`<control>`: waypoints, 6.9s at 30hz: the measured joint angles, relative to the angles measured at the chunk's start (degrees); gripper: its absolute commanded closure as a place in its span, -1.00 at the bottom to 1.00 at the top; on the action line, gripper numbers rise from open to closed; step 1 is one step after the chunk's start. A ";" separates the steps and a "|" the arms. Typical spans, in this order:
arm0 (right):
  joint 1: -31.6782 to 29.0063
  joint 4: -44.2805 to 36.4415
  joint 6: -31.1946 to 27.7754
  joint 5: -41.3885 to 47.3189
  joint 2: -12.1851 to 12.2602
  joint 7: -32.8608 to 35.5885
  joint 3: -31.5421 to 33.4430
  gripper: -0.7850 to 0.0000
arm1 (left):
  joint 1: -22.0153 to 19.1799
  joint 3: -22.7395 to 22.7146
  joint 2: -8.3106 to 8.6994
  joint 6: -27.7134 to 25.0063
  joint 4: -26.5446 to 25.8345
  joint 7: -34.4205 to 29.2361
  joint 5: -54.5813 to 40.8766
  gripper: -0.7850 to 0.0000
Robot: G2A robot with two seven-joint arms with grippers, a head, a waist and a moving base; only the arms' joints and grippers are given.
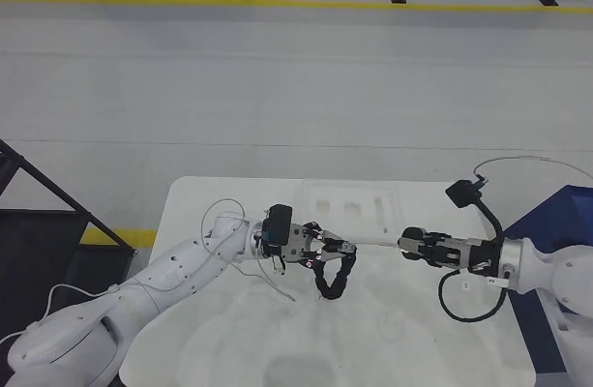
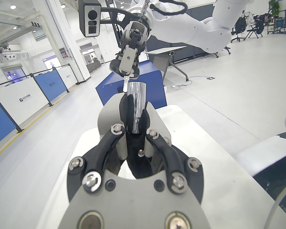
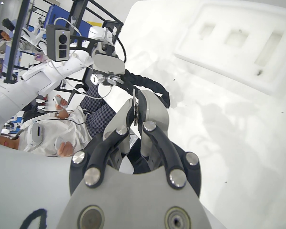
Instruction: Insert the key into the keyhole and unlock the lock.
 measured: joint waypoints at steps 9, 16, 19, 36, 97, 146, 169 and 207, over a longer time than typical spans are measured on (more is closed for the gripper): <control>-0.30 -13.02 7.45 -10.38 1.15 4.82 1.73 1.00 | -0.23 -0.49 -2.35 3.77 -0.51 -3.98 2.25 1.00; 4.39 -12.80 7.99 -15.99 1.54 5.77 -2.63 1.00 | -1.88 0.58 -5.41 5.22 3.38 -1.28 5.24 1.00; 5.76 -12.81 8.48 -17.54 1.61 6.06 -4.38 1.00 | -2.47 1.17 -6.57 5.49 5.05 -0.34 6.57 1.00; 11.05 -12.81 10.97 -23.78 1.72 7.39 -12.50 1.00 | -3.13 1.20 -11.68 7.19 12.62 1.27 7.69 1.00; 8.90 -12.81 17.70 -23.24 2.55 5.27 -12.27 1.00 | -0.20 -5.57 -13.48 6.05 12.88 2.45 16.19 1.00; 11.07 -12.81 -5.08 -24.19 2.99 1.13 -14.73 -1.00 | 2.54 -14.55 -10.56 -13.56 6.81 -13.26 4.17 1.00; 7.82 -10.83 -19.29 -21.62 3.81 1.88 -13.69 -1.00 | 1.92 -14.38 -1.59 -14.61 -10.27 -62.67 -31.42 1.00; 7.78 -10.83 -41.72 -53.01 4.54 -11.89 -18.82 0.41 | -1.07 -10.48 -0.80 -14.61 -10.65 -75.91 -46.46 1.00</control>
